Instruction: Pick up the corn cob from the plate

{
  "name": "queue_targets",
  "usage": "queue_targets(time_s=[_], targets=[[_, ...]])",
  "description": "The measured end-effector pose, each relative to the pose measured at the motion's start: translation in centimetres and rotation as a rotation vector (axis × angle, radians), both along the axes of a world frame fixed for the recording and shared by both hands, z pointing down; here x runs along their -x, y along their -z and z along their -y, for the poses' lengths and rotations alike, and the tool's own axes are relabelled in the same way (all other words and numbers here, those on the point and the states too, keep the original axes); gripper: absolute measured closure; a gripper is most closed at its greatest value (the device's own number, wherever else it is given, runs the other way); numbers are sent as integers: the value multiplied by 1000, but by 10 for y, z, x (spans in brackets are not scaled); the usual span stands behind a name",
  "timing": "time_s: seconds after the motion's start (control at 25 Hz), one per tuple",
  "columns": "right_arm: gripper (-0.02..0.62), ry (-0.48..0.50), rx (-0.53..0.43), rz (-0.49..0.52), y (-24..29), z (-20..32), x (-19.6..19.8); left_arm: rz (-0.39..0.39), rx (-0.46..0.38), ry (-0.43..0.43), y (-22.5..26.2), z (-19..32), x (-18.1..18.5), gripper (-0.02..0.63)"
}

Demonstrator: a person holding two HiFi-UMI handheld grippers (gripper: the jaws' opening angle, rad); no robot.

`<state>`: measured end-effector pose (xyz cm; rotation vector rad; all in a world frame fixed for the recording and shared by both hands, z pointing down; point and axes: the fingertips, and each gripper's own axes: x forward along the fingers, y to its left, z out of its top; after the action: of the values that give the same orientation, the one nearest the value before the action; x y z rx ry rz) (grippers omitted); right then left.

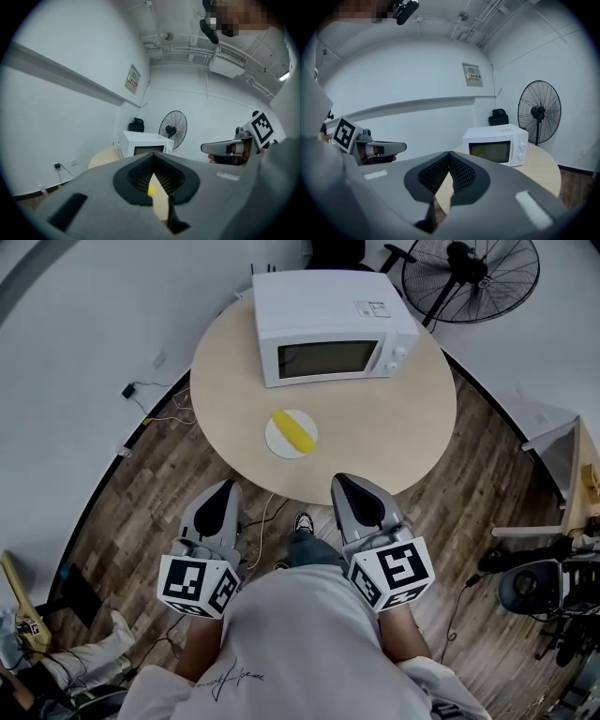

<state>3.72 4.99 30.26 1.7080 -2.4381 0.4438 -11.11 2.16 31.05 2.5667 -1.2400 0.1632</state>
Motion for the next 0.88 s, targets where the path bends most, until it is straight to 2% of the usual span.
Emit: queue_targets(time_s=[0.48,0.88], targets=[[583,71,-9,14,-1,80,-39,15,-15,47,5,70,-42,615],[583,148,-13,63,-7,117,-59,30,-41,97,14,96,-69,615]])
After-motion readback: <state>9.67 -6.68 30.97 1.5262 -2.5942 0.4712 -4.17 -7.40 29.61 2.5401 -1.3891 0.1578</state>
